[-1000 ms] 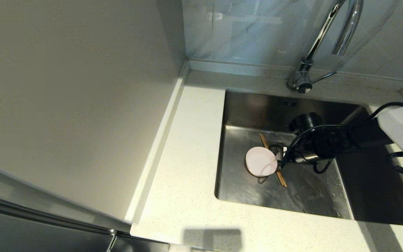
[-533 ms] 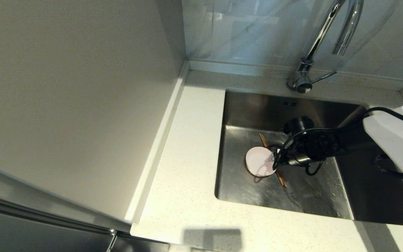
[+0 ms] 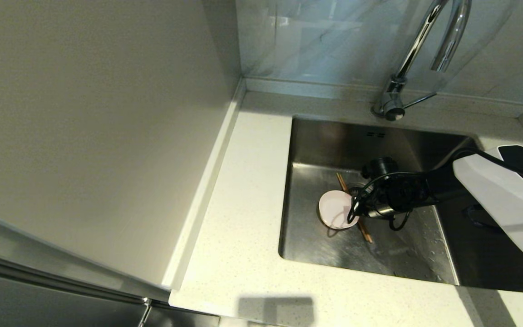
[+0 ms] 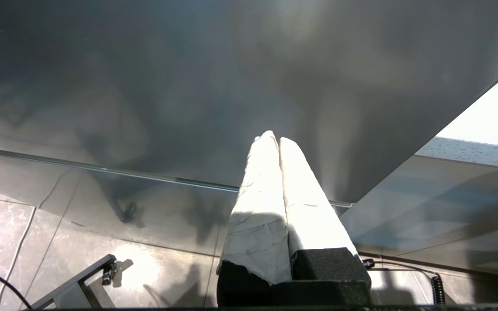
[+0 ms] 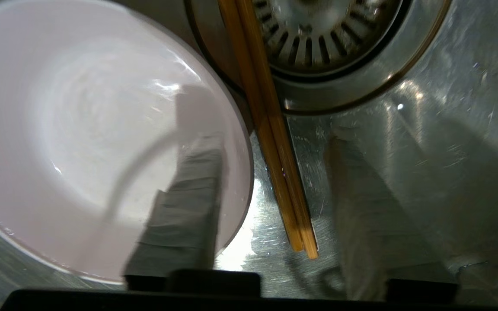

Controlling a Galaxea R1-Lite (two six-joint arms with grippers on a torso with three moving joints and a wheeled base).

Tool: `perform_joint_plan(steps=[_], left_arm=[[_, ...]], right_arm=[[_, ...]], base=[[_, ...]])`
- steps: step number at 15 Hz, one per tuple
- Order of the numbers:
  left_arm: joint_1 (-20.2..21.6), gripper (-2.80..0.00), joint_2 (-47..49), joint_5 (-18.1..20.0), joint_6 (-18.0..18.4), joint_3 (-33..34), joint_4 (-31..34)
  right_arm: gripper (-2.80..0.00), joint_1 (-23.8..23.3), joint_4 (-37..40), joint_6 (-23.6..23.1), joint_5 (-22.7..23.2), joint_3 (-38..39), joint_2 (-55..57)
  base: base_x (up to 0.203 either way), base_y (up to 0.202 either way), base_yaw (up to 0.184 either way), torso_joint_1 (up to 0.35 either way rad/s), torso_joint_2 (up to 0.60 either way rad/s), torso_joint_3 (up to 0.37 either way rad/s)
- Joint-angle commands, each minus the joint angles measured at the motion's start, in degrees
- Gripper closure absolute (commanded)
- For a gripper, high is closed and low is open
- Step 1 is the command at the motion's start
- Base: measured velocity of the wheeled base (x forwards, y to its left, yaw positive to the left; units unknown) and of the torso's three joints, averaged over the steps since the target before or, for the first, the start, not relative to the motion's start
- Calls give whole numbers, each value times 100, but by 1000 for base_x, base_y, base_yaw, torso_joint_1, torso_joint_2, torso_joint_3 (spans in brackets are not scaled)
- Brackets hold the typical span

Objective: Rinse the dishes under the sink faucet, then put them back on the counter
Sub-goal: Put a bowl back to the table from the sink

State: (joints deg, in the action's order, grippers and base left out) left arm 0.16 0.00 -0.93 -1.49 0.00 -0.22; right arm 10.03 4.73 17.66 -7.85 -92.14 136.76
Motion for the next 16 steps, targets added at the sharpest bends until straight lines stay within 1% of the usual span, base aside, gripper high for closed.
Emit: perform_joint_plan(steps=[1,5,7,9,12,13,15,16], left_arm=[[2,0,-18,-3,-1,0,-4],[2,0,-18,-3,-1,0,-4],[2,0,-18,-3,-1,0,-4],[2,0,-18,-3,-1,0,-4],[2,0,-18,-3,-1,0,-4],[2,0,-18,-3,-1,0,-4],[2,0,-18,-3,-1,0,-4],[2,0,-18,-3,-1,0,-4]], right_arm=[[0,7,19,66,-6,24,85],[0,-5,11,61,-52,0,-67],[0,-42,6,8,-340,-38,-188],[0,-124,2,-147,-632,-104,-393],[0,-334,-8,-319,-831,-69,-721],[0,-422,-27,-489,-1042,-57,-811],[0,-514,-87,-601,-1573,-50,-977],[0,-552,-235,-612,-1646,19,-1050]], base=[[0,0,0,0,0,0],[0,0,0,0,0,0],[0,0,0,0,0,0],[0,0,0,0,0,0],[0,0,0,0,0,0],[0,0,0,0,0,0],[0,0,0,0,0,0],[0,0,0,0,0,0]])
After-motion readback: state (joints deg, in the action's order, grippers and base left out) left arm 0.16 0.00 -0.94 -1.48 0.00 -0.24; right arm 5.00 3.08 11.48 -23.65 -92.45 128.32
